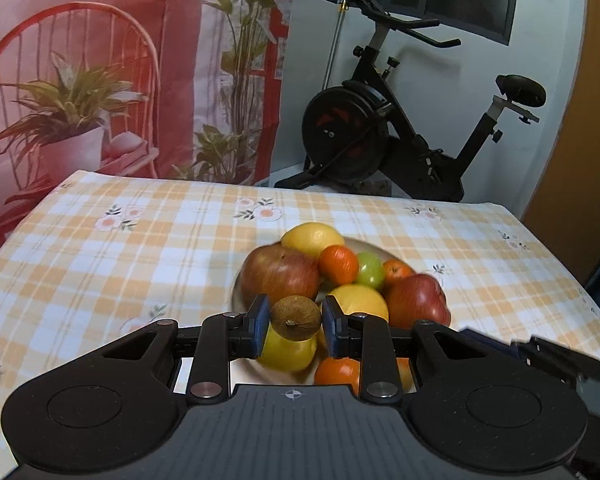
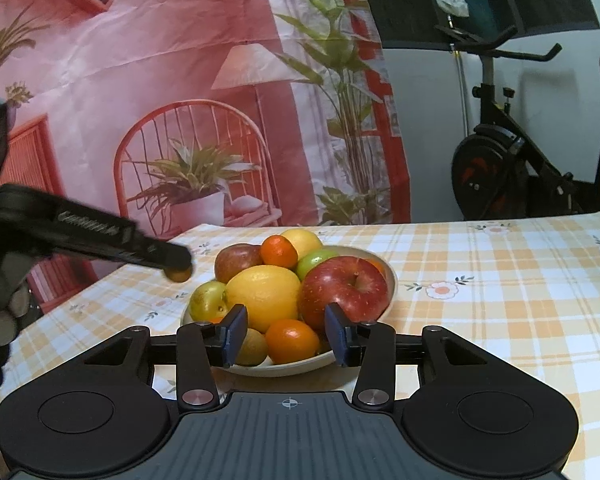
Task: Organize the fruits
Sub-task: 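Open the left tool to release the brown fruit on the plate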
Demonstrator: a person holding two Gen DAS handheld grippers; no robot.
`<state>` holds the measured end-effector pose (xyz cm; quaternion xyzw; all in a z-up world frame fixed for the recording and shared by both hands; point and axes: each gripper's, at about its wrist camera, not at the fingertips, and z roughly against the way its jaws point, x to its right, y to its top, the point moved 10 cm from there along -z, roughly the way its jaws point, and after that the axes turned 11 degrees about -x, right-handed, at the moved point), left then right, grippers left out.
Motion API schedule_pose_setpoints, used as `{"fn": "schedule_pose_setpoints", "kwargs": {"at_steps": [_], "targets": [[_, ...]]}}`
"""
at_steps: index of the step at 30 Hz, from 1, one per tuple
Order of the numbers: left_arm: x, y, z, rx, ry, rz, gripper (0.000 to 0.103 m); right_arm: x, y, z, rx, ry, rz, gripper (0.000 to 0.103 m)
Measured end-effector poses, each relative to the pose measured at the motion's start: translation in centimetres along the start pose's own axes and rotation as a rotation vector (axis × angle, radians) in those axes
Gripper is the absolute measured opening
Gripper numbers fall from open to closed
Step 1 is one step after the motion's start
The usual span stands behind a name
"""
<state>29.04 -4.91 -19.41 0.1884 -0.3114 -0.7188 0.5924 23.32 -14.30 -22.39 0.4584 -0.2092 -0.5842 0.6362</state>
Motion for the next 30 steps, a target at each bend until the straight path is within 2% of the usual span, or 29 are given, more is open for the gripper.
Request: {"fn": "schedule_pose_setpoints", "kwargs": {"at_steps": [6, 17, 21, 24, 26, 30], "targets": [[0.7, 1.4, -1.8, -0.021, -0.008, 0.012, 0.030, 0.2, 0.0, 0.0, -0.003, 0.014, -0.013, 0.040], [1.2, 2.2, -3.3, -0.040, -0.009, 0.008, 0.031, 0.3, -0.1, -0.1, -0.011, 0.023, -0.028, 0.040], [1.2, 2.3, -3.2, -0.041, -0.016, 0.012, 0.038, 0.2, 0.0, -0.1, -0.011, 0.023, -0.029, 0.040], [0.8, 2.3, -2.8, -0.036, -0.012, 0.021, 0.055, 0.3, 0.0, -0.1, -0.011, 0.023, -0.029, 0.040], [0.4, 2.3, -2.2, -0.026, -0.006, 0.024, 0.057, 0.2, 0.0, -0.1, -0.009, 0.023, -0.028, 0.042], [-0.7, 2.4, -0.8, -0.007, 0.013, 0.039, 0.070, 0.3, 0.0, 0.1, 0.003, 0.018, -0.026, 0.047]]}}
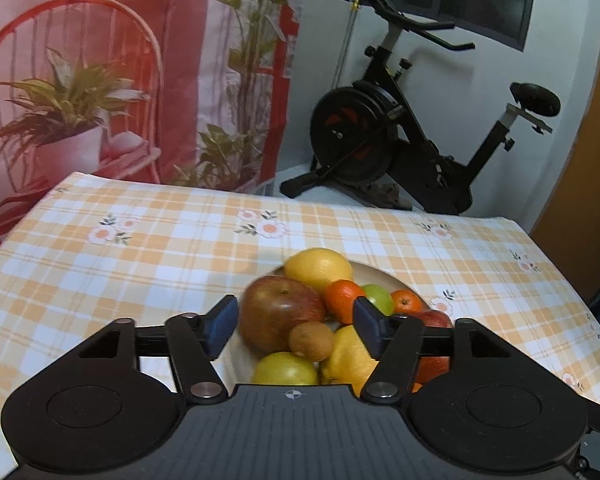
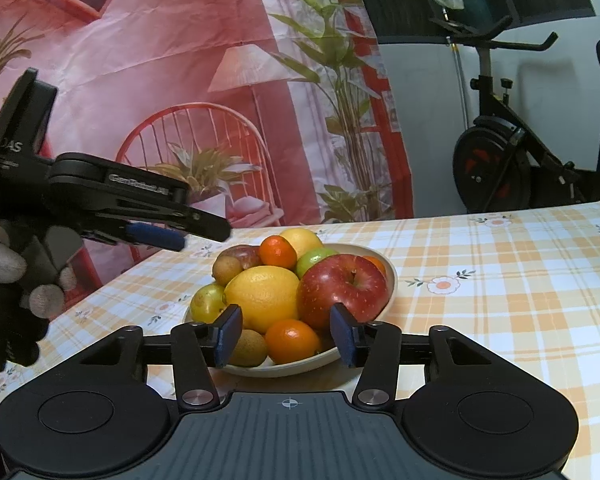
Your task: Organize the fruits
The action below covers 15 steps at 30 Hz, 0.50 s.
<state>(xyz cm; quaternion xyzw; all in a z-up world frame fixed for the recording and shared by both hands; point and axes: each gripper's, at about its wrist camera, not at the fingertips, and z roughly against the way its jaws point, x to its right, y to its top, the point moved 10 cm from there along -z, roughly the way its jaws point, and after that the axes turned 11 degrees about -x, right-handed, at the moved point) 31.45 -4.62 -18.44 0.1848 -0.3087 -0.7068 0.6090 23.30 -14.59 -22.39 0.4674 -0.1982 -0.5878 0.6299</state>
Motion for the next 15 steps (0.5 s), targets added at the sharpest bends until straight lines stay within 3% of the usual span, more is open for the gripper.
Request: {"fn": "schedule_pose_setpoints", "kwargs": {"at_steps": [4, 9, 13, 15], "targets": [[-1.3, -0.2, 1.8, 0.014, 0.020, 0.021, 0.081, 0.2, -0.2, 0.4, -0.011, -0.028, 0.004, 0.052], [-2.1, -0.5, 4.1, 0.045, 0.038, 0.019, 0.087, 1.0, 0.8, 2.0, 0.003, -0.049, -0.036, 0.077], [-2.0, -0.9, 5.3, 0.054, 0.017, 0.025, 0.092, 1.5, 1.9, 3.6, 0.019, -0.081, -0.052, 0.085], [-1.8, -1.2, 5.7, 0.055, 0.004, 0.024, 0.095, 1.6, 2.3, 4.2, 0.021, -0.100, -0.058, 0.095]]}}
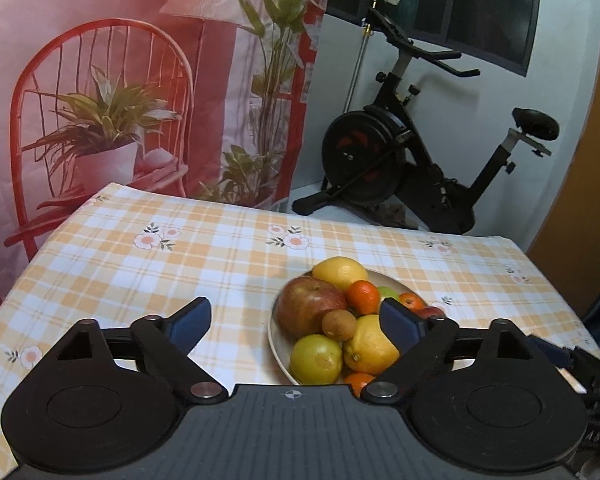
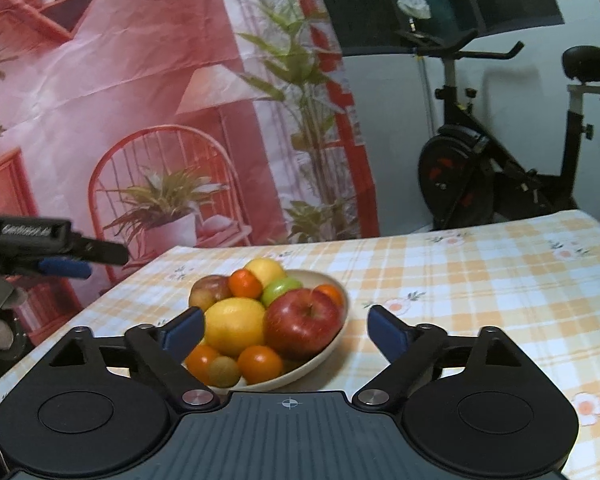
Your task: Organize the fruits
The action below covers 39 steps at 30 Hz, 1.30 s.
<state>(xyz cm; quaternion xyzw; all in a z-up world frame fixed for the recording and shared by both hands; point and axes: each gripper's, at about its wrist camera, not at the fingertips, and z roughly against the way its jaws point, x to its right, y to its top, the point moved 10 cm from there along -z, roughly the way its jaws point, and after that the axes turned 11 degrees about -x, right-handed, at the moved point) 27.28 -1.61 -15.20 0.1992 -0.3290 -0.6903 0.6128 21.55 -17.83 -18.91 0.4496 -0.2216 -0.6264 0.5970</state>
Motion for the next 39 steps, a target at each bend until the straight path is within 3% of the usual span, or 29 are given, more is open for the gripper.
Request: {"fn": "schedule_pose_setpoints", "kwargs": {"at_steps": [3, 9, 17, 32, 39], "targets": [[0.4, -0.4, 0.9, 0.009, -0.012, -0.018, 0.100, -0.1, 0.8, 1.2, 0.005, -0.025, 0.002, 0.103], [0.8, -1.0, 2.7, 0.010, -0.050, -0.029, 0.103, -1.5, 2.5, 3.5, -0.003, -0.078, 0.020, 0.103], [1.2, -0.6, 7.0, 0.082, -0.081, -0.026, 0.103, -4.1, 4.7, 7.0, -0.002, -0.111, 0.033, 0.103], [3.0, -0.1, 16.1, 0.224, -0.053, -0.049, 0.103, -6.3, 7.1, 14.1, 0.017, -0.166, 0.026, 0.103], [3.7, -0.6, 18.4, 0.269, 0.021, -0.074, 0.103, -6.7, 7.1, 15.8, 0.030, -0.174, 0.033, 0.103]]}}
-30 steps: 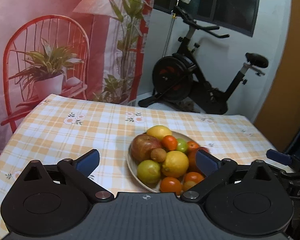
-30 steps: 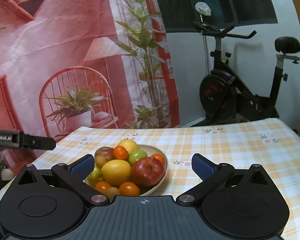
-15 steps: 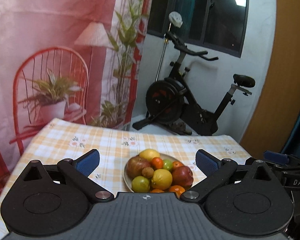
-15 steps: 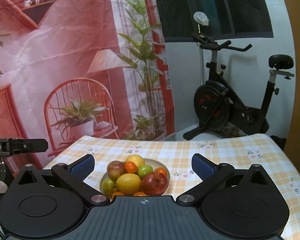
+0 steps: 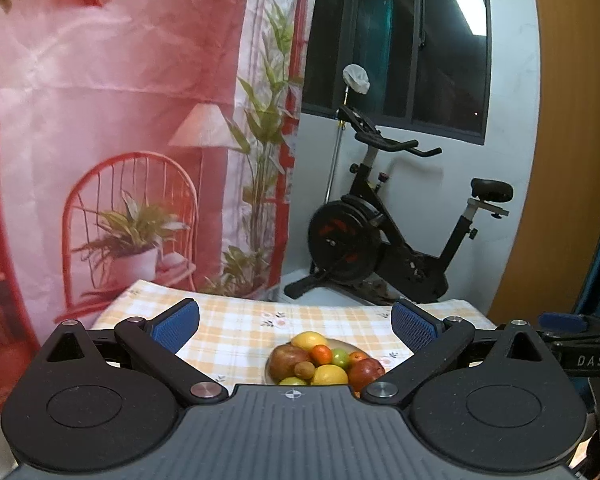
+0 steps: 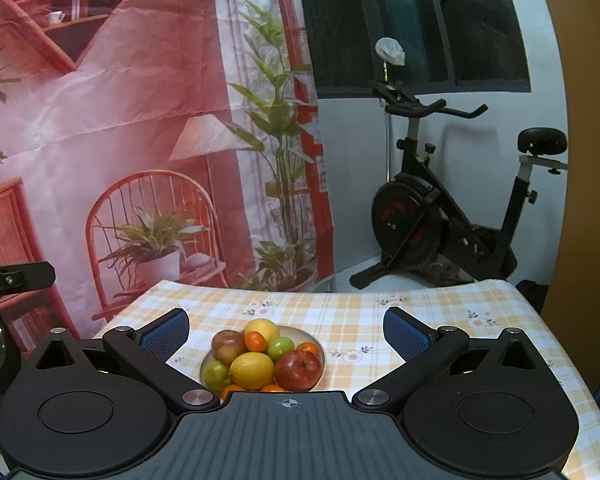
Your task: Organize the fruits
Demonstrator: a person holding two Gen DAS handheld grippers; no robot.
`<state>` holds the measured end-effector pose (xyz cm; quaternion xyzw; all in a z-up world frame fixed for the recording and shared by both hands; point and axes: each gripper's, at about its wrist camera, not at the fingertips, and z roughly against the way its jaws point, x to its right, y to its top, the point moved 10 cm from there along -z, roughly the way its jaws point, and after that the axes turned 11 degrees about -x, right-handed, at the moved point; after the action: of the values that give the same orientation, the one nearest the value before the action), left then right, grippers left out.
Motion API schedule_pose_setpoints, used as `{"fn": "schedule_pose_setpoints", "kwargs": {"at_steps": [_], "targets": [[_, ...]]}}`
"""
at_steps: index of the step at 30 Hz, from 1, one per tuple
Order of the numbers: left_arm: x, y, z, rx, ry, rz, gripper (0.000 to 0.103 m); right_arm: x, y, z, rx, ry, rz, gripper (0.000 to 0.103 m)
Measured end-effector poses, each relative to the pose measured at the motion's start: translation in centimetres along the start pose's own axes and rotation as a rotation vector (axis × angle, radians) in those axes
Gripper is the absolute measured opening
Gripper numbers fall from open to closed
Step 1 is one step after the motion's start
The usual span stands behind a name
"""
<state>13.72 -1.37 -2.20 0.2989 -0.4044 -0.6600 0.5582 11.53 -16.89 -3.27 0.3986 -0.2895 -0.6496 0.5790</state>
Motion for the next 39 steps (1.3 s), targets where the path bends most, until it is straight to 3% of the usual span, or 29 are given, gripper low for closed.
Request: {"fn": "schedule_pose_setpoints", "kwargs": {"at_steps": [10, 39], "targets": [[0.15, 0.10, 0.96, 0.002, 0.048, -0.024, 0.103, -0.46, -0.01, 0.48, 0.000, 0.004, 0.011, 0.103], [0.16, -0.52, 0.71, -0.022, 0.041, -0.017, 0.103, -0.39, -0.72, 0.31, -0.017, -0.004, -0.003, 0.103]]}}
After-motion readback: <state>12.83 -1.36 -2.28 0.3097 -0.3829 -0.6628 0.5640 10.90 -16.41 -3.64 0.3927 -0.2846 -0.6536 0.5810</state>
